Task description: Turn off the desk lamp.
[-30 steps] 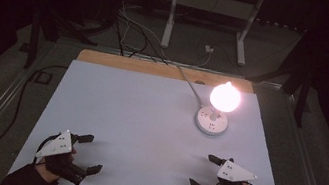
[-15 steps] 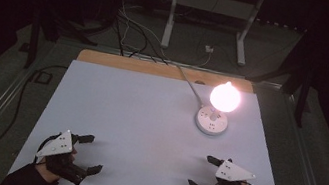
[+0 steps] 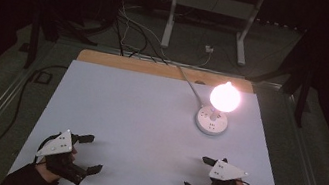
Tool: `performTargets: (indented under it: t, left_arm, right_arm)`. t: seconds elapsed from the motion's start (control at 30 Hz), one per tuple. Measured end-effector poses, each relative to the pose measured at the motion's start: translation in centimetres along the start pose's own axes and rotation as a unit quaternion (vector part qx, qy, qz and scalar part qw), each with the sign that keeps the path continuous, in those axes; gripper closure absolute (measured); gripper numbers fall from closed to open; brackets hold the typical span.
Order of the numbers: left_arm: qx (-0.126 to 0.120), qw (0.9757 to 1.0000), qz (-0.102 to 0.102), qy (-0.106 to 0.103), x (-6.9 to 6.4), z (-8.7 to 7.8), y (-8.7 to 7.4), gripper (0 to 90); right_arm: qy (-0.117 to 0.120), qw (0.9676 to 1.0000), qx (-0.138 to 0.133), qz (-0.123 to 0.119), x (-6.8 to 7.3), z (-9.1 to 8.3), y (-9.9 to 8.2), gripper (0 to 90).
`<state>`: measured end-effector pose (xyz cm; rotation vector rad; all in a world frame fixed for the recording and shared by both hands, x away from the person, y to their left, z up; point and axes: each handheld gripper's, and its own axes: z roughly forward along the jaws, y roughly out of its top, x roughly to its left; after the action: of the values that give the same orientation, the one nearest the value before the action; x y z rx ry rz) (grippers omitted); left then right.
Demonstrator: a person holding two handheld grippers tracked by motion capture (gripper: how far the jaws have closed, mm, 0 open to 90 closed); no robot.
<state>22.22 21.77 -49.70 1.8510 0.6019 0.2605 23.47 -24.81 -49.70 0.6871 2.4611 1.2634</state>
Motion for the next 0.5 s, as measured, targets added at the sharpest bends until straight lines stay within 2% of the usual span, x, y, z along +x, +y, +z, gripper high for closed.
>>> performTargets:
  t: [0.2,0.5]
  left_arm:
    - [0.003,1.0,0.002,0.003,0.0,0.1,0.0,0.4]
    - [0.001,1.0,0.001,0.004,0.0,0.0,0.0,0.4]
  right_arm:
    - [-0.004,0.9996,-0.022,0.015,-0.6,-0.5,0.8,0.0]
    - [-0.016,0.9991,-0.036,0.016,-1.3,-1.0,1.4,0.0]
